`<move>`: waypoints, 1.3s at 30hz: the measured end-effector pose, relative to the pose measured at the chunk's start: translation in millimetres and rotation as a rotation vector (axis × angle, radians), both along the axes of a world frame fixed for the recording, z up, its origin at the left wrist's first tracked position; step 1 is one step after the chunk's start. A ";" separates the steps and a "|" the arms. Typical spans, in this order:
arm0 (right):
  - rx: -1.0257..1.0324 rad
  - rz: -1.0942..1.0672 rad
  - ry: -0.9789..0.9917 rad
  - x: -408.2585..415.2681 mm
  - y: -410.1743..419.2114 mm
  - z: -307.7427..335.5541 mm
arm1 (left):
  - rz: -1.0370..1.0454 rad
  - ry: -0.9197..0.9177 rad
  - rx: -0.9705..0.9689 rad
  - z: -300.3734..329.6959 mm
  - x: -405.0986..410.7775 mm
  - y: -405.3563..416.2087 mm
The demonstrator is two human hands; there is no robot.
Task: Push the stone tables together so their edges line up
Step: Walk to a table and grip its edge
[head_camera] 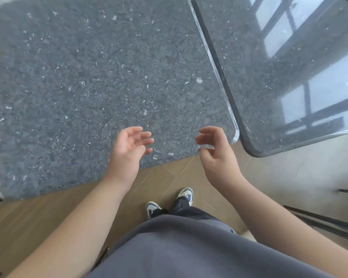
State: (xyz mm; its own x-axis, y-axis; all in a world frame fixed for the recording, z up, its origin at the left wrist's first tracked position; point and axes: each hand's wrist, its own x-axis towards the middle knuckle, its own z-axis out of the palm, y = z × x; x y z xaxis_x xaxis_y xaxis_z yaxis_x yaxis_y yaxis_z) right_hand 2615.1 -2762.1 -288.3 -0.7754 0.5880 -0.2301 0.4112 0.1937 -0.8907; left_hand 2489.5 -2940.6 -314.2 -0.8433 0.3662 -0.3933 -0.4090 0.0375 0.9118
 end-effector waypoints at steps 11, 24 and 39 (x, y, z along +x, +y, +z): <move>-0.763 -0.437 -0.280 11.6 -17.1 -97.5 | 0.266 -0.906 0.233 -77.3 43.6 -34.6; -1.200 -0.658 -0.354 12.5 77.6 -157.8 | 0.596 -1.051 0.297 -135.5 58.1 54.3; -1.492 -0.958 -0.023 -31.2 101.2 -207.5 | 0.911 -0.849 0.455 -178.0 40.5 133.9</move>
State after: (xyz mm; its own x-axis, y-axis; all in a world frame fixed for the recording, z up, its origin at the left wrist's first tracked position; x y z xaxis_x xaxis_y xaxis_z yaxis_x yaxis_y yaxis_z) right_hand 2583.8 -2660.9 -495.8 -0.3078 0.0905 -0.9471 -0.1029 -0.9928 -0.0614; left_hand 2530.0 -2806.6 -492.2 -0.4107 0.0435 -0.9107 -0.5706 -0.7913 0.2196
